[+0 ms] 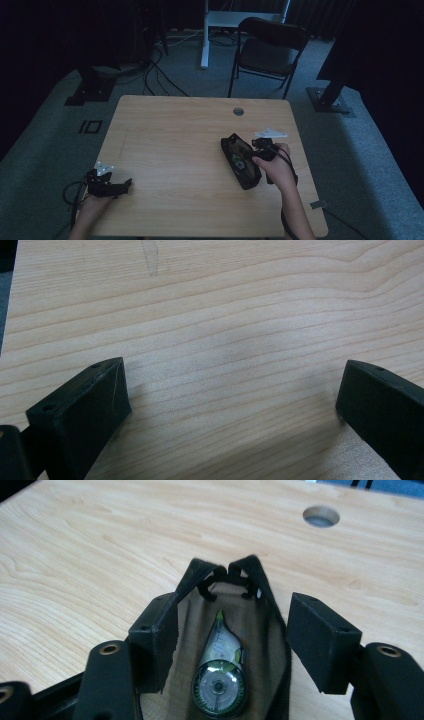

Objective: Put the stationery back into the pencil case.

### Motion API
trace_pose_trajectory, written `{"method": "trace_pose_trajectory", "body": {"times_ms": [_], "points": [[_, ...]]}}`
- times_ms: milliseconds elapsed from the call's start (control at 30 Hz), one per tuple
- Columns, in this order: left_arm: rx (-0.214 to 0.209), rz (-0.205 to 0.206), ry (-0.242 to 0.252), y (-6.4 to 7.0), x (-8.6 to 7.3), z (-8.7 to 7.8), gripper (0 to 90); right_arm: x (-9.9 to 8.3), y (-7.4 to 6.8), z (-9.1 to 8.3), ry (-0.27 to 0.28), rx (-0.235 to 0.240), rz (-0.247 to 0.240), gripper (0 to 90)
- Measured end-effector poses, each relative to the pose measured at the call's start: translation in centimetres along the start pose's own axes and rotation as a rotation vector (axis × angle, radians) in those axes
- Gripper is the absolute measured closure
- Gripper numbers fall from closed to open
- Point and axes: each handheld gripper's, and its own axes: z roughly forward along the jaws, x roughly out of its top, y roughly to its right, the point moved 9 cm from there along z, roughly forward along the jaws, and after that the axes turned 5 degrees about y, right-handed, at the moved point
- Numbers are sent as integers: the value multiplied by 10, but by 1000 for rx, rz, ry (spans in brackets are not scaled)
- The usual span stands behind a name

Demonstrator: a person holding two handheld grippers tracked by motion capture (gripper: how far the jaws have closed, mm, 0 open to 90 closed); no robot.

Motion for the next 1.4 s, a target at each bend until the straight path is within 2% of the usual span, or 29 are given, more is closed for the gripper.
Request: {"method": "trace_pose_trajectory", "body": {"times_ms": [67, 133, 367, 600, 1000, 1167, 1267, 1400], "points": [[0, 0, 0, 0, 0, 0, 7, 2, 4, -5, 32, -5, 7, 370], [0, 0, 0, 0, 0, 0, 7, 1, 10, -8, 35, -25, 3, 370], [0, 0, 0, 0, 0, 0, 7, -6, 24, -11, 53, -48, 7, 356], [0, 0, 0, 0, 0, 0, 7, -17, 42, -19, 81, -78, 42, 349], [0, 0, 0, 0, 0, 0, 7, -42, 69, -28, 78, -140, 71, 300], [0, 0, 0, 0, 0, 0, 7, -56, 79, -30, 56, -167, 48, 302], [0, 0, 2, 0, 0, 0, 7, -63, 84, -31, 66, -175, 73, 300], [0, 0, 1, 0, 0, 0, 7, -75, 89, -30, 54, -188, 92, 294]]}}
